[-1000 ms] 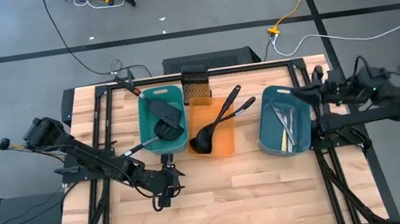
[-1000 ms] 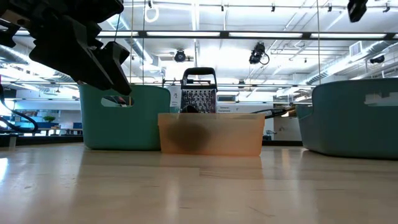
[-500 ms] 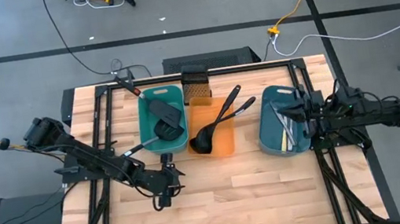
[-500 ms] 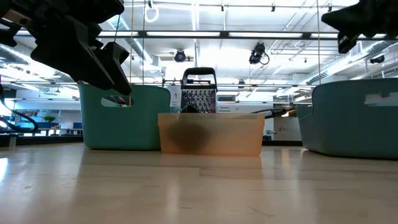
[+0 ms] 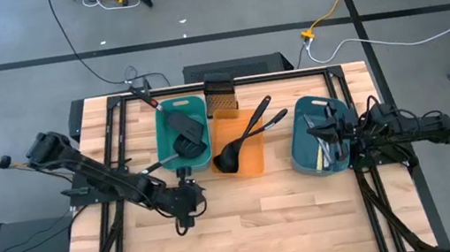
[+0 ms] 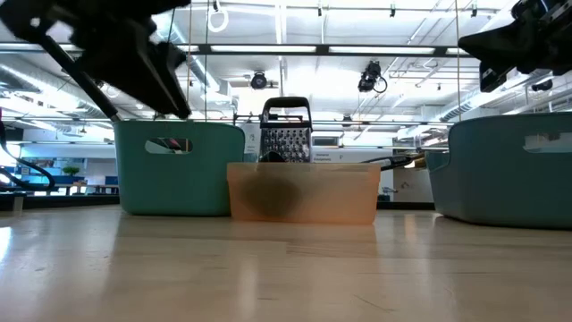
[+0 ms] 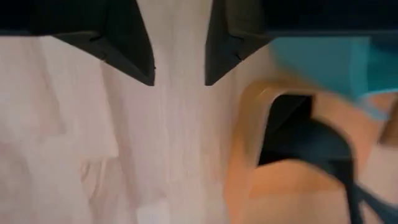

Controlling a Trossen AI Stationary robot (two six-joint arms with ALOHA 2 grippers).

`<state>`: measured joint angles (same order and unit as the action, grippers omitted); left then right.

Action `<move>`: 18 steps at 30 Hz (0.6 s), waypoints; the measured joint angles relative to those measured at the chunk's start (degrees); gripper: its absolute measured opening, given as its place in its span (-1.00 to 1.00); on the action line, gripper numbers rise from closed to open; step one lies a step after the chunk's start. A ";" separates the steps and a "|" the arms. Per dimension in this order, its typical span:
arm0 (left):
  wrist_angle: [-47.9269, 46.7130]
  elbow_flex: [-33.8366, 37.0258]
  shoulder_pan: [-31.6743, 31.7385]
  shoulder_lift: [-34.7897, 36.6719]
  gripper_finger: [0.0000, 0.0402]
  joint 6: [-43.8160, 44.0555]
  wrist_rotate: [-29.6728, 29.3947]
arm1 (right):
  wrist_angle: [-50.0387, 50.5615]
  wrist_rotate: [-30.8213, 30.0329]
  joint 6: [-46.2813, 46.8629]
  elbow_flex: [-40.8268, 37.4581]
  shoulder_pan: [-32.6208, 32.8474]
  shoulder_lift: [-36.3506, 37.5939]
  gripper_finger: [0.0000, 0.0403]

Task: Pick & Place Kitchen Items
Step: Return to Home Position

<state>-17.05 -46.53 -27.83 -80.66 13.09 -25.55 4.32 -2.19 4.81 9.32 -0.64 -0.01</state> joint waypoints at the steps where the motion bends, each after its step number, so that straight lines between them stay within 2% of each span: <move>1: -5.68 -2.75 0.19 0.00 -0.33 0.51 0.15 | -0.30 0.36 -0.38 0.00 0.00 0.00 -0.97; 4: -21.60 -10.81 1.03 0.00 -0.58 1.11 -1.17 | -1.64 1.71 -1.54 0.00 -0.01 0.00 -0.97; 8: -40.69 -22.90 2.18 0.04 -0.93 -3.42 -4.04 | -3.17 2.90 -3.02 0.00 0.00 0.00 -0.97; 11: -51.88 -30.51 3.69 0.15 -0.95 -7.48 -6.20 | -3.18 3.16 -3.92 0.00 -0.01 0.00 -0.97; 14: -56.32 -35.25 5.51 3.15 -0.93 -10.12 -6.85 | -3.13 3.18 -4.86 0.00 0.00 0.00 -0.97; 18: -49.03 -35.41 10.23 12.41 -0.97 -11.86 -2.42 | -2.83 2.35 -5.74 0.50 -0.02 0.00 -0.97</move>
<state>-66.08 -81.94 -17.60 -68.25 1.24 -27.97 1.49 0.16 -0.93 9.83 -0.67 -0.01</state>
